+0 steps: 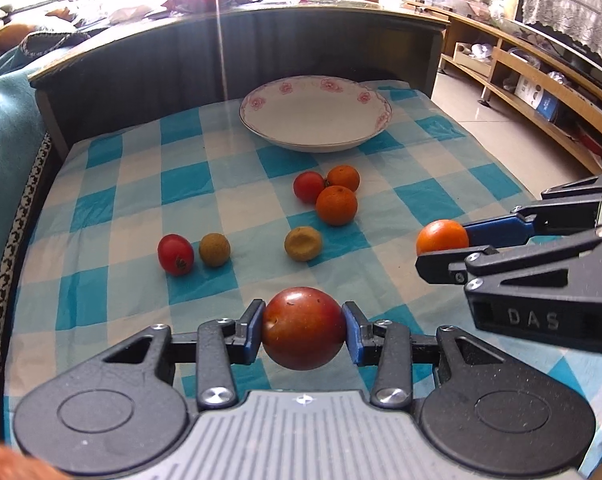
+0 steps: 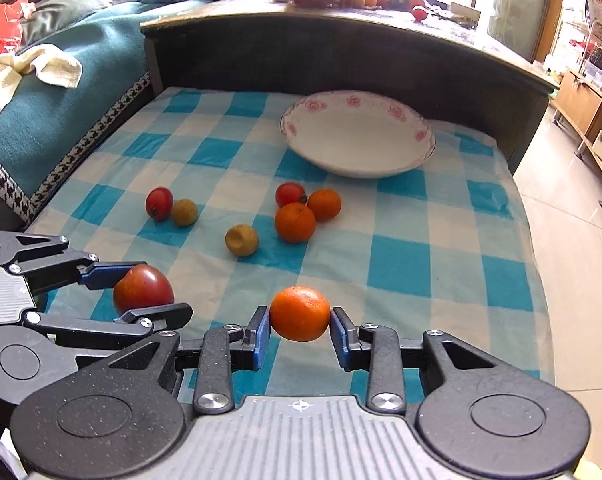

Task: Organize fruits
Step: 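Carry the plum in the left tool while the right tool carries the tangerine over the white bowl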

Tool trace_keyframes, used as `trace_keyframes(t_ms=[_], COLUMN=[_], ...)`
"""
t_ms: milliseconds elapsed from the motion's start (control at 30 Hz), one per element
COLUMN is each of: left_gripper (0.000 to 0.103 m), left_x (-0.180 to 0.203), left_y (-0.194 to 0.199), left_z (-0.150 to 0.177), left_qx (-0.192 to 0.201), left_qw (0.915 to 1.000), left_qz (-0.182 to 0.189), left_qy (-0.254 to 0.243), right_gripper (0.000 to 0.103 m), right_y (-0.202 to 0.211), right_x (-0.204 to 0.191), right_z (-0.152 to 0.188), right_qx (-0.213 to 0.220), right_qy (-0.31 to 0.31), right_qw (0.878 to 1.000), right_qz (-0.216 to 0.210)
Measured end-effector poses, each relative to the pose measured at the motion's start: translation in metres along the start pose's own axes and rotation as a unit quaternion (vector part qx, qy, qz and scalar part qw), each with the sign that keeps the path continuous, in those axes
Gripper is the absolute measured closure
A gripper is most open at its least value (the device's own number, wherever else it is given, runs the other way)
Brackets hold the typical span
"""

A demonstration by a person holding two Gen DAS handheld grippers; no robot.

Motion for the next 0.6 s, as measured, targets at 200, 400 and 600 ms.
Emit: trace_keyframes(t_ms=[200,400,600], left_gripper=[0.054,0.054,0.054], left_x=[0.002,0.000,-0.001], left_y=[-0.016,-0.026,-0.033], left_z=[-0.011,-0.027,-0.045], left_qx=[-0.014,-0.014,-0.009], left_qw=[0.9998,0.9997,0.9996], left_qz=[-0.014,-0.021,-0.026], left_qy=[-0.004,-0.005,-0.011], right_gripper=[0.076,0.076,0.076], right_y=[-0.013,-0.023,-0.029], right_x=[0.007,0.017,0.026], right_z=[-0.008,-0.015,-0.027], right_qx=[0.007,0.011,0.021], right_qy=[-0.008,-0.020,-0.035], right_qw=[1.000,0.999,0.999], right_qz=[-0.019,-0.025,-0.031])
Point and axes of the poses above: each gripper's, at about its wrist camera, not at the fingertips, and y roughly against the way its jaws point, x to its right, z to its underside, the point moved 3 cm from there along -y, roughly the way its jaws point
